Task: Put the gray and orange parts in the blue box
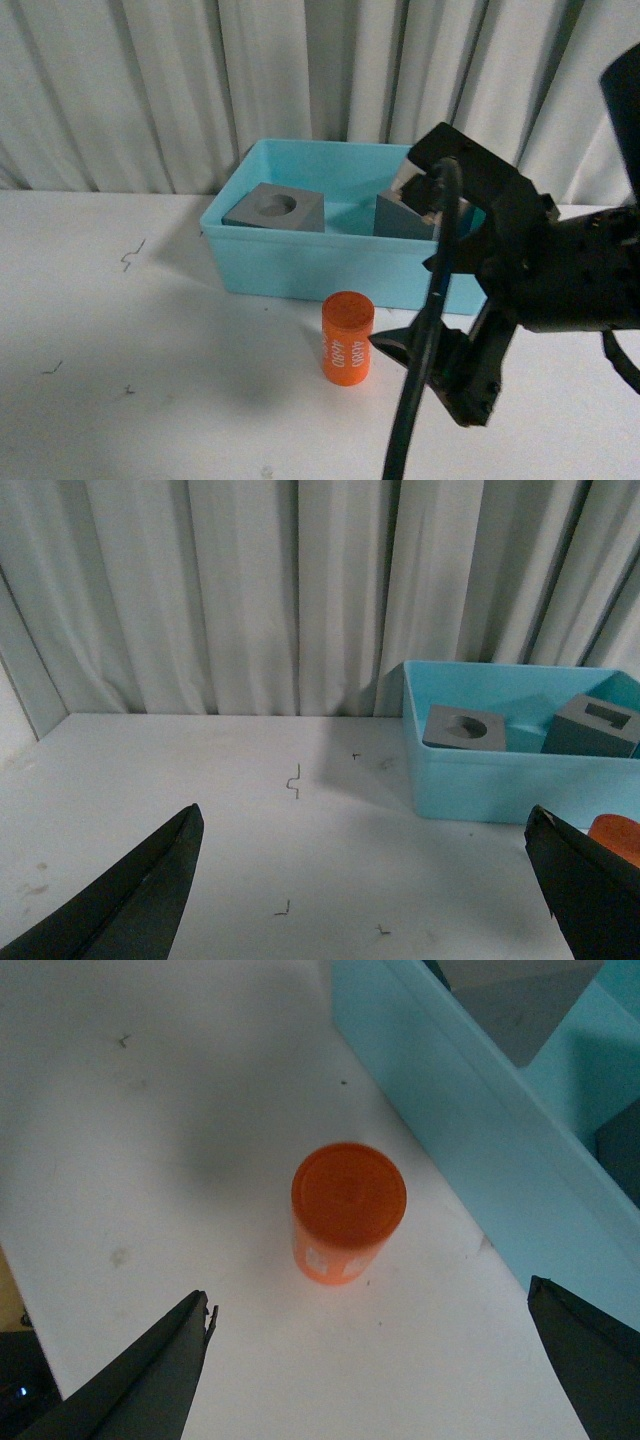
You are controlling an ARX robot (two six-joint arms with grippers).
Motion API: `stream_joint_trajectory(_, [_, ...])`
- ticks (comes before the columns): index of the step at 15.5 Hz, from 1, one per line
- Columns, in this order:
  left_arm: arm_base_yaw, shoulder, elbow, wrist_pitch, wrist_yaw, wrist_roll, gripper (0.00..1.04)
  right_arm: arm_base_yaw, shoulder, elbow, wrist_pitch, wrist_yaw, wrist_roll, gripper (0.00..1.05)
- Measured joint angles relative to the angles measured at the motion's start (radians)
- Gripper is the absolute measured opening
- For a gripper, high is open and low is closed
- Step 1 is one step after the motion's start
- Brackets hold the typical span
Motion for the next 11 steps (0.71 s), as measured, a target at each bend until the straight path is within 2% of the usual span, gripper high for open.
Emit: stream_joint_trajectory(11, [0.000, 0.000, 0.000, 0.000, 0.000, 0.000, 0.98, 0.079, 0.272, 0.199, 0.018, 0.072, 0.052, 0.98])
